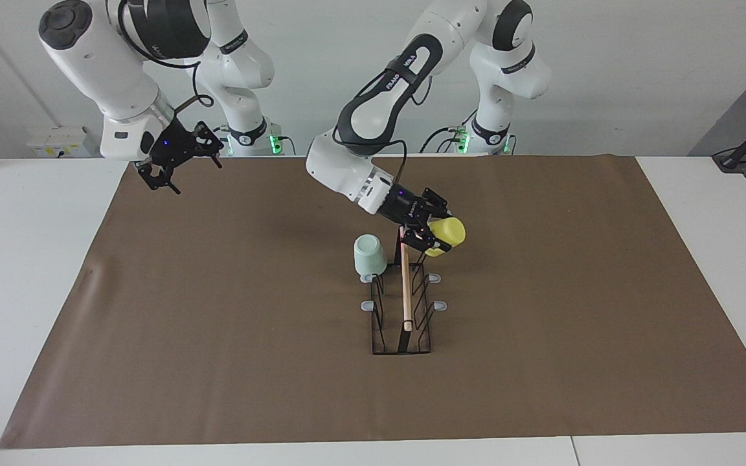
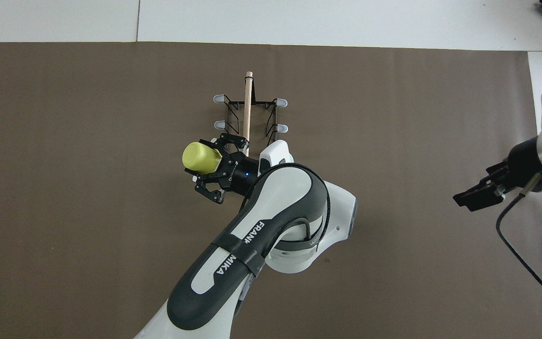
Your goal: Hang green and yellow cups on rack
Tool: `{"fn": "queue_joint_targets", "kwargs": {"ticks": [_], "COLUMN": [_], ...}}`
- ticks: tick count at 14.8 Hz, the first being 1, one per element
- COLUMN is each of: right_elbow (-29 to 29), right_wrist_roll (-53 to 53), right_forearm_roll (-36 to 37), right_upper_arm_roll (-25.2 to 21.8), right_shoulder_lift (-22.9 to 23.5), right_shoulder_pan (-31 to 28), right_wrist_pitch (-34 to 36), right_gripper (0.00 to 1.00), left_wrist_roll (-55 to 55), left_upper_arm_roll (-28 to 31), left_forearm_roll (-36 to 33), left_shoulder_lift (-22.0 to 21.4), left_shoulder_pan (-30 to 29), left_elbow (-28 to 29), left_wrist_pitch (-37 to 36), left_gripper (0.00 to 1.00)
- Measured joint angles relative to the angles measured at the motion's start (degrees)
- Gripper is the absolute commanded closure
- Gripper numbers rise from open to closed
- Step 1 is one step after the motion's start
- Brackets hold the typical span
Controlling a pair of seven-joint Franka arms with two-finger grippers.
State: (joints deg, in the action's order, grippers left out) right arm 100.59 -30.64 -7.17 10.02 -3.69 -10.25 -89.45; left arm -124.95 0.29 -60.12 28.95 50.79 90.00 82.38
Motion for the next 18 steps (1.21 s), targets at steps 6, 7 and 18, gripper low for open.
{"fn": "queue_joint_targets", "kwargs": {"ticks": [6,7,18], "right_elbow": [-1.1,-1.8,-7.9], "right_wrist_roll": [13.5,13.8,20.8], "right_forearm_roll": [3.4,3.4,3.4], "right_upper_arm_roll": [-6.4,-9.4,-12.4], "right_shoulder_lift": [1.2,1.8,6.4], "right_shoulder_pan": [7.1,9.7,13.2], "right_wrist_pitch": [-3.2,-3.2,-0.6], "right_gripper": [0.00,0.00,0.00], "left_wrist_roll": [0.0,0.0,0.0], "left_upper_arm_roll": [-0.1,-0.1,0.0], "left_forearm_roll": [0.0,0.0,0.3], "left_shoulder_lift": [0.0,0.0,0.0], "left_shoulder_pan": [0.3,0.4,0.7], "left_elbow": [0.3,0.3,0.4], "left_wrist_pitch": [0.8,1.0,1.5], "left_gripper": [1.00,1.00,0.00]}}
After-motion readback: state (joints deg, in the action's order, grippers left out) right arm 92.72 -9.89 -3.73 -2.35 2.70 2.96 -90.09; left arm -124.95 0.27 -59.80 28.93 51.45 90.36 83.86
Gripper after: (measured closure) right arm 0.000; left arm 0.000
